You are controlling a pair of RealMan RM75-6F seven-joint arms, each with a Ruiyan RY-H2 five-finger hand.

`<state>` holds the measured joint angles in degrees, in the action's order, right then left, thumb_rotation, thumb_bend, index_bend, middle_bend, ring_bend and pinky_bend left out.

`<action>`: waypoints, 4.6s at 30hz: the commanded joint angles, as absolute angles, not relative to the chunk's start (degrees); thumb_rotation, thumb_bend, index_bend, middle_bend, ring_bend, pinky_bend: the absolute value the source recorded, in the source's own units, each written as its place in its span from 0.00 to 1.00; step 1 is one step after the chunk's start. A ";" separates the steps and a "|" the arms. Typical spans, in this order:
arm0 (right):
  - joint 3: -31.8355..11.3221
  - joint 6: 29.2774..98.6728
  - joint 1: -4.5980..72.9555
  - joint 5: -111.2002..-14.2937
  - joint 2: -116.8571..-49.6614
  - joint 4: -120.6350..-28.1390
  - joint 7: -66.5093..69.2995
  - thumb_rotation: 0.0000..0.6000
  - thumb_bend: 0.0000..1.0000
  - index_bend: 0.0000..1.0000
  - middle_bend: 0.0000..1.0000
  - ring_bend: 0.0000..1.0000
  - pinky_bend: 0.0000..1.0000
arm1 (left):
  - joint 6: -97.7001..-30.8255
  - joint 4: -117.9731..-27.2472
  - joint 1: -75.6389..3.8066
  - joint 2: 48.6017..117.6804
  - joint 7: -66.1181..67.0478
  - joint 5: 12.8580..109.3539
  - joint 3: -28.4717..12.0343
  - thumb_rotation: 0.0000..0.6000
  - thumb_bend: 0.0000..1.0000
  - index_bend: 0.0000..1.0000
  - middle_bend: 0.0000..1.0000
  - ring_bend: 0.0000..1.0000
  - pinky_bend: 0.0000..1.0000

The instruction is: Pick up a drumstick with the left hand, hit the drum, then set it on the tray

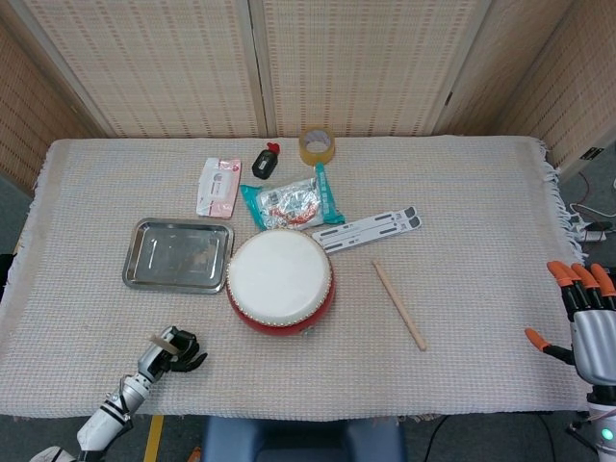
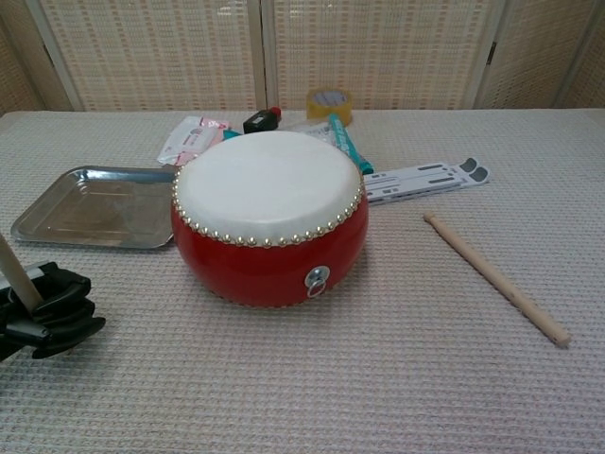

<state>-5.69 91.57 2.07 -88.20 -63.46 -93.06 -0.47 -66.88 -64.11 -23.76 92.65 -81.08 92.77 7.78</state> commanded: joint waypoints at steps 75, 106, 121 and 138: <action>-6.67 91.50 3.92 -88.81 -62.56 -90.89 1.52 1.00 0.06 0.11 0.12 0.00 0.05 | -59.40 -82.09 -42.18 86.88 22.87 60.57 -14.71 1.00 0.69 1.00 1.00 1.00 1.00; -4.81 83.76 4.90 -84.49 -60.88 -94.01 -1.41 1.00 0.06 0.13 0.12 0.00 0.09 | -56.07 -80.76 -46.67 87.04 32.97 53.44 -12.67 1.00 0.69 1.00 1.00 1.00 1.00; -4.31 83.30 5.00 -84.70 -61.24 -93.87 -0.99 1.00 0.06 0.16 0.12 0.01 0.10 | -60.00 -80.12 -45.96 88.57 27.39 57.43 -13.45 1.00 0.69 1.00 1.00 1.00 1.00; -4.65 84.20 5.02 -85.10 -61.72 -92.91 -0.23 1.00 0.06 0.16 0.12 0.01 0.10 | -59.45 -85.03 -43.34 85.45 14.81 61.64 -15.31 1.00 0.69 1.00 1.00 1.00 1.00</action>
